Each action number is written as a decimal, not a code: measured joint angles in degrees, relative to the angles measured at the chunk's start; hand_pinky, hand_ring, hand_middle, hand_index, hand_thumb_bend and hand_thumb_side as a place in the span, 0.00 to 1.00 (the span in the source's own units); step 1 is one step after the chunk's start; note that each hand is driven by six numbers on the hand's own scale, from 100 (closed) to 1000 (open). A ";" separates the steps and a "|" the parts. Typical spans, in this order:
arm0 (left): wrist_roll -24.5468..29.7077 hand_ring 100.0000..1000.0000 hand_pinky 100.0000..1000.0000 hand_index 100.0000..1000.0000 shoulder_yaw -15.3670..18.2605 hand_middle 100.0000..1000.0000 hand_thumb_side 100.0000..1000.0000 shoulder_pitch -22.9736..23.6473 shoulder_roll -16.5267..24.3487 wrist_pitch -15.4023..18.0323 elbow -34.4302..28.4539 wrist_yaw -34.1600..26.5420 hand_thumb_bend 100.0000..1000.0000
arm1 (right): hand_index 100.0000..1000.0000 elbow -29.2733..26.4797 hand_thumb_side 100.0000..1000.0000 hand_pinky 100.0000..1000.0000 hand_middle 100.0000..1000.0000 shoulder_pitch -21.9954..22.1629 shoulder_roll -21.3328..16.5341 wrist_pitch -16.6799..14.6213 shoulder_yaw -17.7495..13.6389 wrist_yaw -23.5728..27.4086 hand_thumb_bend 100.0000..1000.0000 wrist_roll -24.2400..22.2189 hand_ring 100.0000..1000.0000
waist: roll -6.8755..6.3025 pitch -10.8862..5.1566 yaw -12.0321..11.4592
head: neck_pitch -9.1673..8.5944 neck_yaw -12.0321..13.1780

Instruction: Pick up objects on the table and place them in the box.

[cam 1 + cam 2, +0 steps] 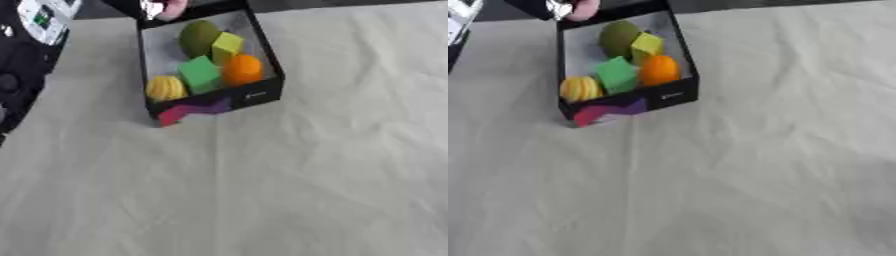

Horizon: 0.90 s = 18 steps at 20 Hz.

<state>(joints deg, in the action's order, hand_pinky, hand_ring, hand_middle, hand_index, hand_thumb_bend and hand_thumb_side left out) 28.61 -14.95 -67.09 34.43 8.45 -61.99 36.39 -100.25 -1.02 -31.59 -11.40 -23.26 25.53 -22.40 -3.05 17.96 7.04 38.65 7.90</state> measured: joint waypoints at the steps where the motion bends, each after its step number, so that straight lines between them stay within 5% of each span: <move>1: 0.32 0.60 0.72 0.48 -0.13 0.53 0.10 0.02 -0.55 0.32 0.48 0.67 0.00 | 0.85 0.00 0.59 0.88 0.68 0.00 0.00 0.05 0.00 0.00 0.00 -0.04 0.73 | 0.00 0.00 0.06 | -0.01 0.08; 3: 1.07 0.65 0.75 0.52 -0.36 0.57 0.12 0.12 -1.36 1.19 1.45 2.29 0.04 | 0.85 0.00 0.59 0.88 0.68 -0.02 0.00 0.08 0.01 0.00 0.00 -0.07 0.73 | 0.00 0.00 0.15 | -0.02 0.16; 6: 3.22 0.76 0.82 0.80 -0.44 0.70 0.13 0.57 -2.11 2.96 3.00 4.68 0.18 | 0.85 0.00 0.59 0.88 0.68 0.00 0.00 0.11 0.00 0.00 0.00 -0.08 0.73 | -0.01 0.00 0.27 | -0.02 0.18; 9: 5.61 0.82 0.89 0.91 -0.17 0.76 0.14 0.58 -2.23 4.39 3.86 5.99 0.30 | 0.85 0.00 0.59 0.88 0.68 0.00 0.00 0.17 0.00 0.00 0.00 -0.11 0.74 | -0.02 0.00 0.25 | -0.02 0.19; 10: 6.05 0.82 0.89 0.93 0.07 0.76 0.27 0.58 -2.32 4.70 4.02 6.03 0.31 | 0.85 0.00 0.59 0.88 0.68 0.00 0.00 0.22 0.00 0.00 0.00 -0.14 0.74 | -0.02 0.00 0.22 | -0.02 0.18; 12: 6.25 0.82 0.90 0.94 0.53 0.77 0.35 0.58 -2.39 4.99 4.18 5.86 0.32 | 0.85 0.01 0.59 0.88 0.68 -0.02 0.00 0.30 0.00 0.00 0.00 -0.21 0.74 | -0.02 0.00 0.14 | -0.02 0.15; 13: 6.10 0.82 0.89 0.94 0.74 0.76 0.38 0.59 -2.39 5.07 4.18 5.63 0.27 | 0.85 0.01 0.59 0.88 0.68 -0.02 0.00 0.31 0.00 0.00 0.00 -0.23 0.74 | -0.02 0.00 0.06 | -0.02 0.13; 14: 5.76 0.79 0.88 0.91 0.99 0.74 0.29 0.66 -2.40 5.05 4.16 5.25 0.10 | 0.85 0.02 0.59 0.88 0.68 -0.03 0.00 0.32 0.00 0.00 0.00 -0.24 0.74 | -0.02 0.00 0.01 | -0.02 0.13; 15: 5.10 0.76 0.86 0.86 1.25 0.71 0.09 0.85 -2.40 4.85 4.02 4.63 0.00 | 0.85 0.05 0.59 0.88 0.68 -0.03 0.00 0.33 0.00 0.00 0.00 -0.24 0.74 | -0.02 0.00 -0.03 | -0.02 0.12; 16: 3.83 0.75 0.86 0.85 1.66 0.70 0.09 1.18 -2.38 4.30 3.38 3.68 0.00 | 0.85 0.13 0.59 0.88 0.68 -0.01 0.00 0.33 -0.01 0.02 0.00 -0.24 0.74 | -0.02 0.00 -0.15 | 0.00 0.09; 18: -1.22 0.66 0.82 0.77 2.57 0.63 0.26 2.57 -1.96 2.00 -0.03 -0.11 0.00 | 0.85 0.16 0.57 0.88 0.68 0.05 0.00 0.32 -0.02 0.21 0.00 -0.24 0.74 | -0.02 -0.02 -0.88 | 0.06 -0.06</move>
<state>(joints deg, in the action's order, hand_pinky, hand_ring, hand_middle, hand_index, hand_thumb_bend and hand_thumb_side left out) 27.39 -12.37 -64.52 32.47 10.45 -62.02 36.28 -100.08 -0.97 -31.59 -11.08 -23.28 25.74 -22.64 -3.07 17.93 6.16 38.72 7.84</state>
